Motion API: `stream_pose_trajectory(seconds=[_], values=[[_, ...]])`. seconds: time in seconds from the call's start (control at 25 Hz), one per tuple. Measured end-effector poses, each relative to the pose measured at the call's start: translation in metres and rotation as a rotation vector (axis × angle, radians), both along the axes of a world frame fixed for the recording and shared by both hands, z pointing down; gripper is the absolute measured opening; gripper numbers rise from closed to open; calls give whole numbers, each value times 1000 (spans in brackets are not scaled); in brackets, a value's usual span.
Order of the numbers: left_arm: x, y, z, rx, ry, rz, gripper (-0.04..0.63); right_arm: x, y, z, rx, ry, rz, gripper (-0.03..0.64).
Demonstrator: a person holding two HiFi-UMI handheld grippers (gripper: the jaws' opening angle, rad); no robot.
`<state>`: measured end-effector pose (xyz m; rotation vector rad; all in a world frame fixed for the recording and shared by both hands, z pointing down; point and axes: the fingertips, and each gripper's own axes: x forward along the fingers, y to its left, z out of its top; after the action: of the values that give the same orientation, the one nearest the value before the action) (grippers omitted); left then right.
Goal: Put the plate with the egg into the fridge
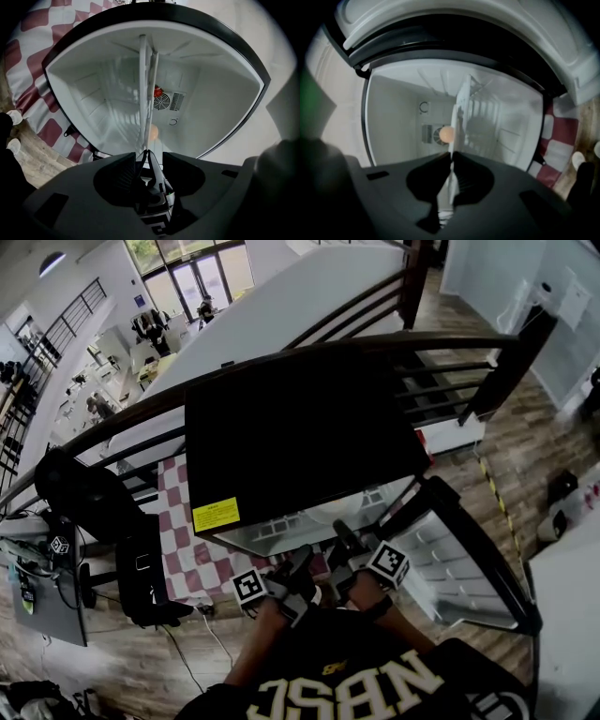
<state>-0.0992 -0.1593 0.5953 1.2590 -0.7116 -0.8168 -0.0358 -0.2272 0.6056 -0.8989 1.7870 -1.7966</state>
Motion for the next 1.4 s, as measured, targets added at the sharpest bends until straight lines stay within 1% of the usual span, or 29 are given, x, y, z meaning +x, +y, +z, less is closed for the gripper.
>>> stream_pose_trajectory(seconds=[0.08,0.24,0.8,0.88,1.0,1.16,1.28,1.32,1.4], values=[[-1,-2,-1,7,2,2,192,-2,-3,-1,-11,10,-2,35],[-6,-7,-3,12,9,-2,192,-5,-13,0,16,6,-3,35],[-11,-16,-8,29,22,-3,192,-10,-29,-4,28,24,-6,35],[-11,-16,-8,30,24,-4,192,-10,-29,-5,28,39,-9,35],[-12,-15,-10,31,26,-6,192,-12,-28,-9,28,105,-33,35],[-14,-12,-10,29,32,-11,192,-16,-28,-11,72,218,-94,37],[-13,-9,-8,27,34,-11,192,-18,-26,-11,107,312,-158,45],[-12,-7,-8,26,36,-10,192,-19,-25,-13,122,343,-183,69],[-10,-5,-7,24,35,-8,192,-20,-23,-16,158,430,-227,143]])
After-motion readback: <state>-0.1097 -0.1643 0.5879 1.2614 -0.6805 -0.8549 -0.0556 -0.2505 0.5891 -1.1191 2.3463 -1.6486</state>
